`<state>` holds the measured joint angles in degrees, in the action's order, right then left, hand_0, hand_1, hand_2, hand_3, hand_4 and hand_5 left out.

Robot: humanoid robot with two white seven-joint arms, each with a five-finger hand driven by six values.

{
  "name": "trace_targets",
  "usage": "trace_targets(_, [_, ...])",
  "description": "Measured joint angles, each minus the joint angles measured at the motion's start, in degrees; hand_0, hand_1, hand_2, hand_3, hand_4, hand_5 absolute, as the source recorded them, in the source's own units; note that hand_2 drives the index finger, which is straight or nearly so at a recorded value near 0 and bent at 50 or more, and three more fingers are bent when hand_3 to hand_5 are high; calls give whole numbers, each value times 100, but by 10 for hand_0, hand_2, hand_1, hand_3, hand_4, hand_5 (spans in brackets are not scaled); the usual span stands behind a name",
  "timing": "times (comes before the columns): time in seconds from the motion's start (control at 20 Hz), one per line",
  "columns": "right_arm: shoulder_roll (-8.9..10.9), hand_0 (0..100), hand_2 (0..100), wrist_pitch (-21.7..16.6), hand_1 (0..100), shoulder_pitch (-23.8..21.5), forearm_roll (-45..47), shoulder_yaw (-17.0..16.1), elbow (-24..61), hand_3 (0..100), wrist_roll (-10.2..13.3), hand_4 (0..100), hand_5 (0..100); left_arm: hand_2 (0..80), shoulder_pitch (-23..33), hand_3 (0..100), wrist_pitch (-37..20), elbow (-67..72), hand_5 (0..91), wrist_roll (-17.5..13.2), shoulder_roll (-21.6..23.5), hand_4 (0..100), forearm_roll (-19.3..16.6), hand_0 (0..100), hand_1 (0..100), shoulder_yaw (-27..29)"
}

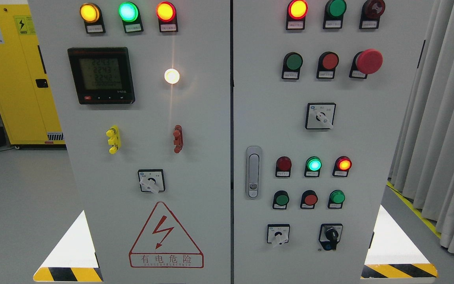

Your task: Press green start button

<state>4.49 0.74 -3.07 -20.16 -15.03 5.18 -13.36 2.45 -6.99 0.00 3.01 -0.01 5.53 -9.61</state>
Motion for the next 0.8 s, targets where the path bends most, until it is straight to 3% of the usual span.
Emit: trace_targets(0.8, [-55,185,0,-26,343,-27,-48,126,358,0,-21,0,0,0,-1,0,0,0,0,-3,1,0,0,120,556,-1])
